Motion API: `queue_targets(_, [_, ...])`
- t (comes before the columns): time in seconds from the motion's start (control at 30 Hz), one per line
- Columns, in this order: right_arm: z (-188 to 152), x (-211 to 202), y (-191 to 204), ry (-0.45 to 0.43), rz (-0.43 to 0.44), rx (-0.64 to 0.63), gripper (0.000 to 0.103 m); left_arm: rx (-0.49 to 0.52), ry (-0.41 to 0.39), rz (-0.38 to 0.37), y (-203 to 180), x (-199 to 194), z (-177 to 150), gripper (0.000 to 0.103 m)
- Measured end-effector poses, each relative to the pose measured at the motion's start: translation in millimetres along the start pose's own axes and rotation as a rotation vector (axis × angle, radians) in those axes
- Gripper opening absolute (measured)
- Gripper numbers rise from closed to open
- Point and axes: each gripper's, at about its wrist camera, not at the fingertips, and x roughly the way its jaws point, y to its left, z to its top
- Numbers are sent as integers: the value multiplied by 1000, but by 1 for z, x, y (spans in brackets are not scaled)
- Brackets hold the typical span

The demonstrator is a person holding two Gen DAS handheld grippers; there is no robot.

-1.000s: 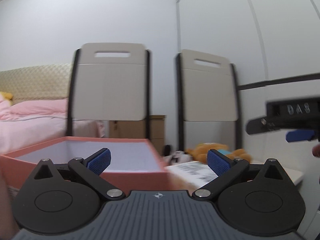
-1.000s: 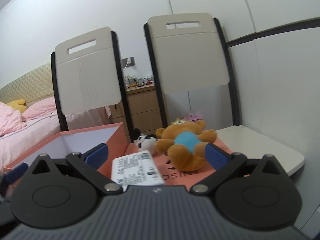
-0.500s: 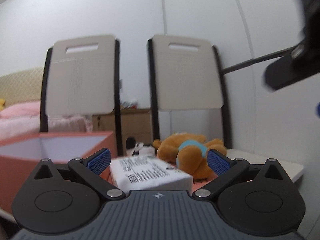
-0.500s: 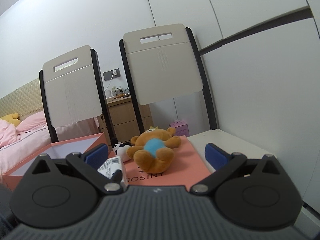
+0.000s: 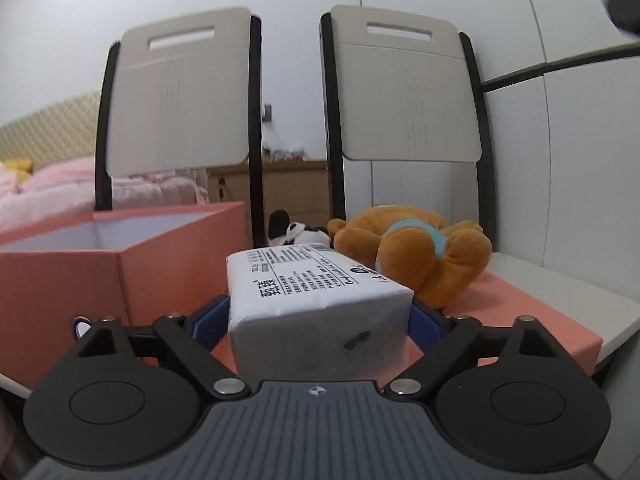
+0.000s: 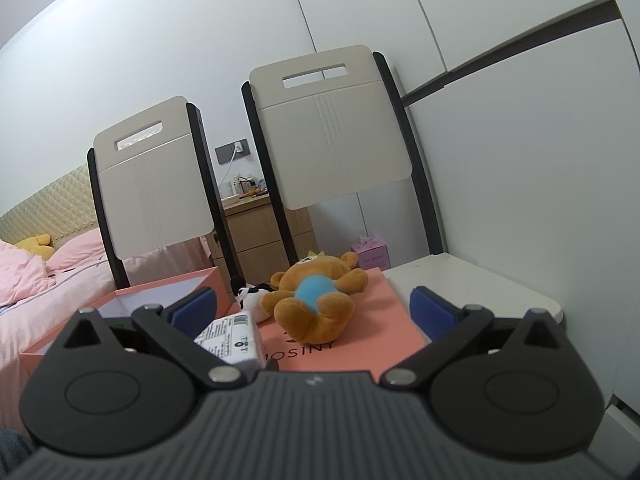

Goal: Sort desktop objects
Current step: 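Grasp the white wrapped package with the left gripper and lift it, then lower the white package into the pink box and open the left gripper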

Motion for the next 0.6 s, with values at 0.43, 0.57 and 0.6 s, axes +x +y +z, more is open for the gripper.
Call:
queue_targets(0.43, [3, 4, 1, -88, -56, 125, 103, -38, -122, -195, 64, -53, 79, 87])
queue_targets(0.57, [1, 15, 13, -76, -17, 140, 103, -80, -203, -162, 106, -58, 120, 87])
queue_targets(0.6, [0, 20, 18, -65, -4, 134, 103, -94, -207, -152, 119, -55, 129, 87])
